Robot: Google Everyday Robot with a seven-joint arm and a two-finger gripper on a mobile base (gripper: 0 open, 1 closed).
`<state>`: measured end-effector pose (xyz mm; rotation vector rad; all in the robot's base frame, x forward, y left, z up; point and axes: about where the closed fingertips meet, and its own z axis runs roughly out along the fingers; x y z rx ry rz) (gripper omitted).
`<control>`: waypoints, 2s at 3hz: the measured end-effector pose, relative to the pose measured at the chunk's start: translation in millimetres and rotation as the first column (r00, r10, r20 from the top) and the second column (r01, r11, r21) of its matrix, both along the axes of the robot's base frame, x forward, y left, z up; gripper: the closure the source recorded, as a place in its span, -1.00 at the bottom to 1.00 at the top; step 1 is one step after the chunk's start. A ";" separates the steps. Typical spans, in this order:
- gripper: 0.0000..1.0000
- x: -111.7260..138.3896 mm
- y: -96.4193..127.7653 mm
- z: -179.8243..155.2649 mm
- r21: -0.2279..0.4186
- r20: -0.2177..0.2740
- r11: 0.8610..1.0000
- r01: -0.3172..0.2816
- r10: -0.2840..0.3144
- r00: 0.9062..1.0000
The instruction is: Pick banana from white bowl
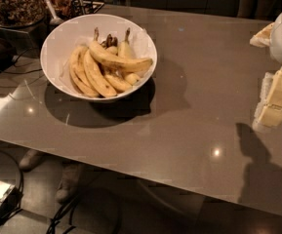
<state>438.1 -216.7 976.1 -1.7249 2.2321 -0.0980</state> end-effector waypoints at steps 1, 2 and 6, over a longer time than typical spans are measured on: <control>-1.00 7.6 5.4 4.4 0.013 0.014 1.000 -0.003 0.002 1.000; -1.00 24.6 15.6 4.8 0.009 -0.021 1.000 0.000 0.000 1.000; -1.00 65.3 92.5 14.7 0.032 -0.019 0.987 -0.159 0.159 0.987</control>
Offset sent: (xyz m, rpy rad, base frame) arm 0.0427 0.0317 0.0022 -0.0058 0.1187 0.0035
